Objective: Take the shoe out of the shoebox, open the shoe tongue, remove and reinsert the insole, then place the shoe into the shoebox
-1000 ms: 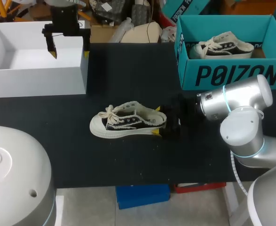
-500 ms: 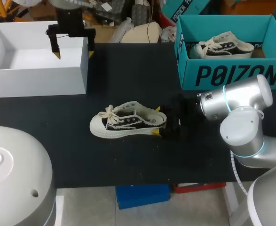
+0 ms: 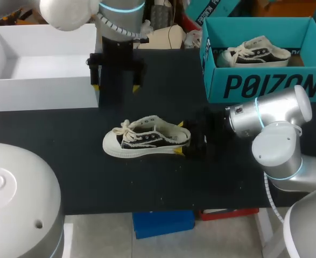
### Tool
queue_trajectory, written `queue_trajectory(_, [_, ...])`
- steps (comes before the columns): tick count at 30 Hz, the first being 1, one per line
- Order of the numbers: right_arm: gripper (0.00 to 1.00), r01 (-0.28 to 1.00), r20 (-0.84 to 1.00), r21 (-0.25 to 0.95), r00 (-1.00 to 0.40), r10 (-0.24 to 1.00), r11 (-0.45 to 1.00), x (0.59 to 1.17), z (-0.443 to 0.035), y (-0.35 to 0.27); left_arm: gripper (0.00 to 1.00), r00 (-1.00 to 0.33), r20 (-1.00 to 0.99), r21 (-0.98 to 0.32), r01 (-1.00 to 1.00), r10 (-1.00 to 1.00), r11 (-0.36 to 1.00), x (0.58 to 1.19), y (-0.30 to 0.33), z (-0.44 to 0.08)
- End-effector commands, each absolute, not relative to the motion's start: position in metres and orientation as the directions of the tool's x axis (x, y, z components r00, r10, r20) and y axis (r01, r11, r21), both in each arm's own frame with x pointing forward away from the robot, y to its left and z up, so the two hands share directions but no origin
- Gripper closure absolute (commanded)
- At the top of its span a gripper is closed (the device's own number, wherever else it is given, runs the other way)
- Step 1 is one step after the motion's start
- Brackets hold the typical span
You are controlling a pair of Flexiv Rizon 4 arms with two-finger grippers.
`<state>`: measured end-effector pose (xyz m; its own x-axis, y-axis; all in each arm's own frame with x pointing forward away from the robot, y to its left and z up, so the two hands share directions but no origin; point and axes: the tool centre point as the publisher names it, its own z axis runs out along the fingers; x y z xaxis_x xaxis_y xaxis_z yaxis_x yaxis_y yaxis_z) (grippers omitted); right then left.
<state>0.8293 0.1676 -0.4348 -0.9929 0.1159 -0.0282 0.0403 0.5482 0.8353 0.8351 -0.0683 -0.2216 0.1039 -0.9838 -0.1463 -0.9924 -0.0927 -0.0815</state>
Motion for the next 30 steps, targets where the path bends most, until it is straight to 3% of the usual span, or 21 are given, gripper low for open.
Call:
queue_trajectory(1, [1.00,0.042,-0.028,0.835,-0.993,0.118,0.548,0.830,-0.435,0.169,0.00,0.086,-0.227,-0.056,-0.996,-0.970,-0.076,0.833,-0.093,-0.242])
queue_trajectory(16, [1.00,0.042,-0.028,0.835,-0.993,0.118,0.548,0.830,-0.435,0.169,0.00,-0.085,-0.350,0.117,-0.992,-0.933,0.047,0.810,-0.145,-0.307])
queue_trajectory(30, [1.00,0.042,-0.028,0.835,-0.993,0.118,0.548,0.830,-0.435,0.169,0.00,-0.103,-0.425,0.117,-0.991,-0.899,0.058,0.807,-0.163,-0.341])
